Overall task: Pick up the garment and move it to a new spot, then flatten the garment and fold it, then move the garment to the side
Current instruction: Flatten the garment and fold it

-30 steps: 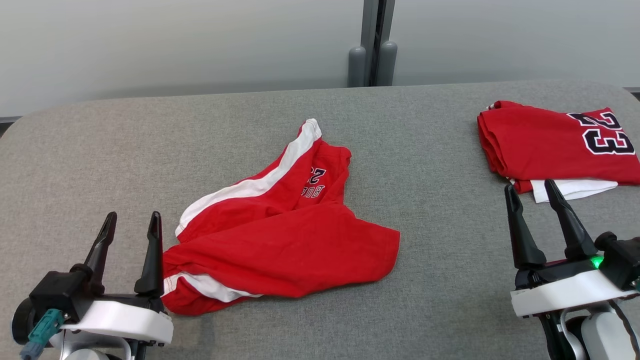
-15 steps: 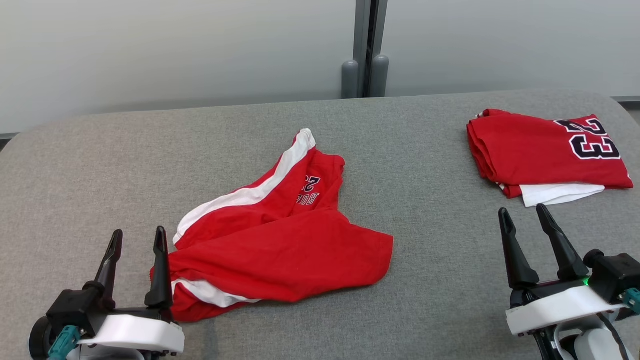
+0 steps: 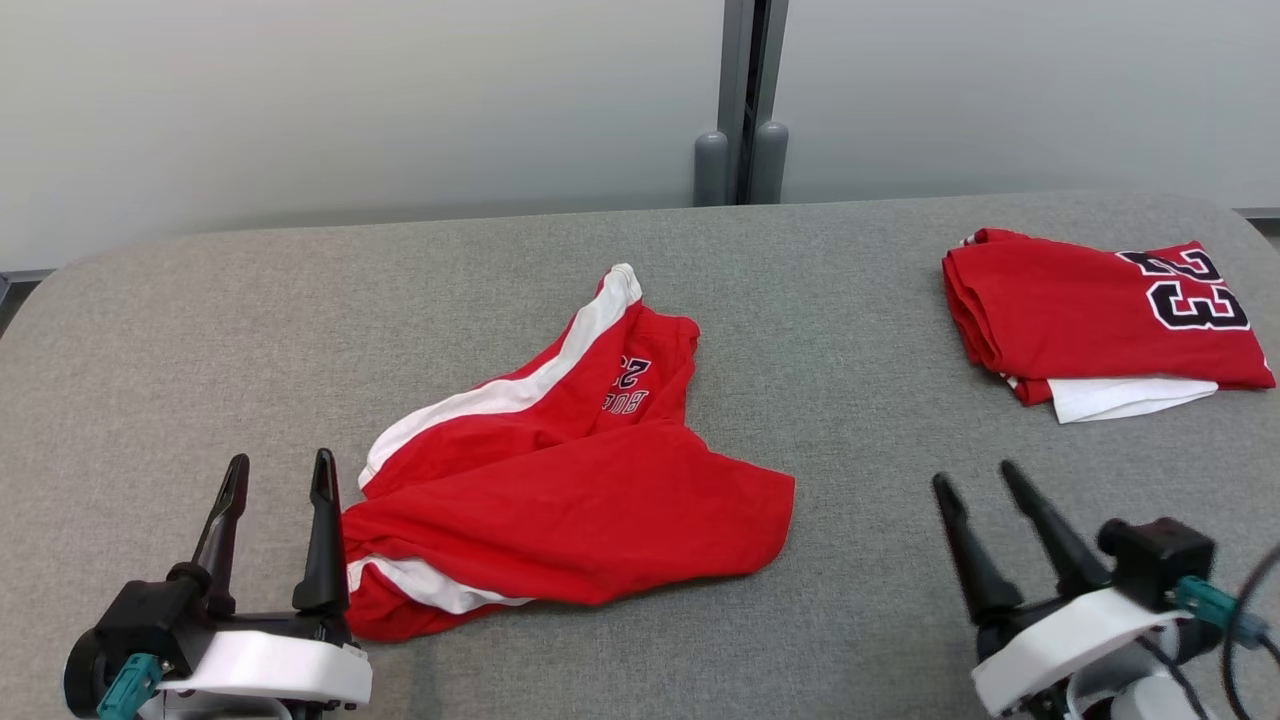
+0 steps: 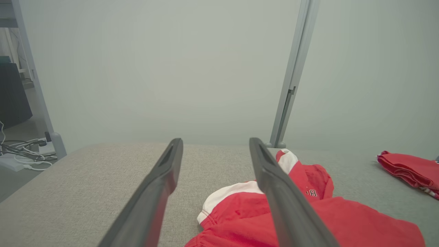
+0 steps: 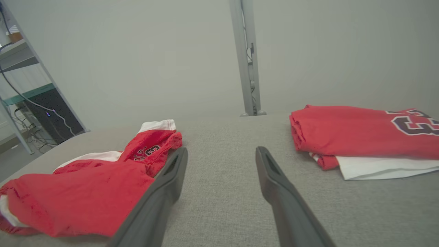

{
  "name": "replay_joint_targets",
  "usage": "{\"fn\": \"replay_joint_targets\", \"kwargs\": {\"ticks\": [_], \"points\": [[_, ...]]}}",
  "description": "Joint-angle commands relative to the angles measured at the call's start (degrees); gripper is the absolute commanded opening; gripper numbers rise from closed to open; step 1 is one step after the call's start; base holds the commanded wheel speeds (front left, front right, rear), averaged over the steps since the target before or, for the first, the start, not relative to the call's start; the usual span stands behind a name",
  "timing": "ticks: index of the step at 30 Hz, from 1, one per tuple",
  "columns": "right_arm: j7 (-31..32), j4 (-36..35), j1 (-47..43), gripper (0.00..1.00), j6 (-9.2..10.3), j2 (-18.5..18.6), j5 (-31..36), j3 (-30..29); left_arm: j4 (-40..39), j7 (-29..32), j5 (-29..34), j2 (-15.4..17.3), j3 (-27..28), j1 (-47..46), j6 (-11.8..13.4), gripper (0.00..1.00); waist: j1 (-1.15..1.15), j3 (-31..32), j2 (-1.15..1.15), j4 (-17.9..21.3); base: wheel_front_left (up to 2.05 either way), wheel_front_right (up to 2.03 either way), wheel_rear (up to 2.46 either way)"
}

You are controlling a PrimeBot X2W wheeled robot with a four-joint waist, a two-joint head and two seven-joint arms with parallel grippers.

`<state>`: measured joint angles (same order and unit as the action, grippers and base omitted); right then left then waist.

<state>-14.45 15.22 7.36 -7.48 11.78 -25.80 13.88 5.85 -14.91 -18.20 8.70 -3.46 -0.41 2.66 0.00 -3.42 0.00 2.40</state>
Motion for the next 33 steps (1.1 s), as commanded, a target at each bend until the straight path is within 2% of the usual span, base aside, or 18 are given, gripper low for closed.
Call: {"fn": "replay_joint_targets", "kwargs": {"ticks": [1,9,14,22,31,32,33], "points": [[2.2,1.1,0.8,1.00,-0.04,1.0,-2.0,2.7,0.1,-0.3,0.5,0.0,0.4,0.1,-0.5,1.00,0.00,0.0,0.00,-0.2,0.00,0.00,0.00],[17.0,5.4,6.7,1.00,-0.04,6.6,-15.6,17.4,1.3,-0.3,2.1,-2.1,1.9,-1.4,-2.9,1.00,0.00,-1.2,0.00,-2.3,0.00,0.00,0.00],[24.0,7.4,9.9,1.00,-0.07,7.7,-22.0,22.7,2.3,-0.2,2.8,-3.1,2.4,-2.4,-4.2,1.00,0.00,-2.1,0.00,-4.4,0.00,0.00,0.00],[26.3,9.8,13.7,1.00,-0.06,8.8,-26.2,27.4,3.7,-0.2,3.6,-4.2,3.2,-3.4,-5.6,1.00,0.00,-3.3,0.00,-7.5,0.00,0.00,0.00],[23.5,12.1,16.2,1.00,-0.06,8.8,-28.9,30.7,4.6,-0.2,4.3,-4.9,3.9,-4.2,-6.6,1.00,0.00,-3.8,0.00,-9.9,0.00,0.00,0.00],[22.7,12.0,16.5,0.84,-0.06,9.0,-28.9,31.2,4.7,-0.2,4.4,-4.9,3.9,-4.2,-6.7,1.00,0.00,-3.8,0.00,-10.1,0.00,0.00,0.00],[21.7,11.6,17.0,0.52,-0.06,9.1,-29.1,31.6,4.8,-0.2,4.5,-5.0,4.0,-4.3,-6.8,1.00,0.00,-3.8,0.00,-10.2,0.00,0.00,0.00]]}}
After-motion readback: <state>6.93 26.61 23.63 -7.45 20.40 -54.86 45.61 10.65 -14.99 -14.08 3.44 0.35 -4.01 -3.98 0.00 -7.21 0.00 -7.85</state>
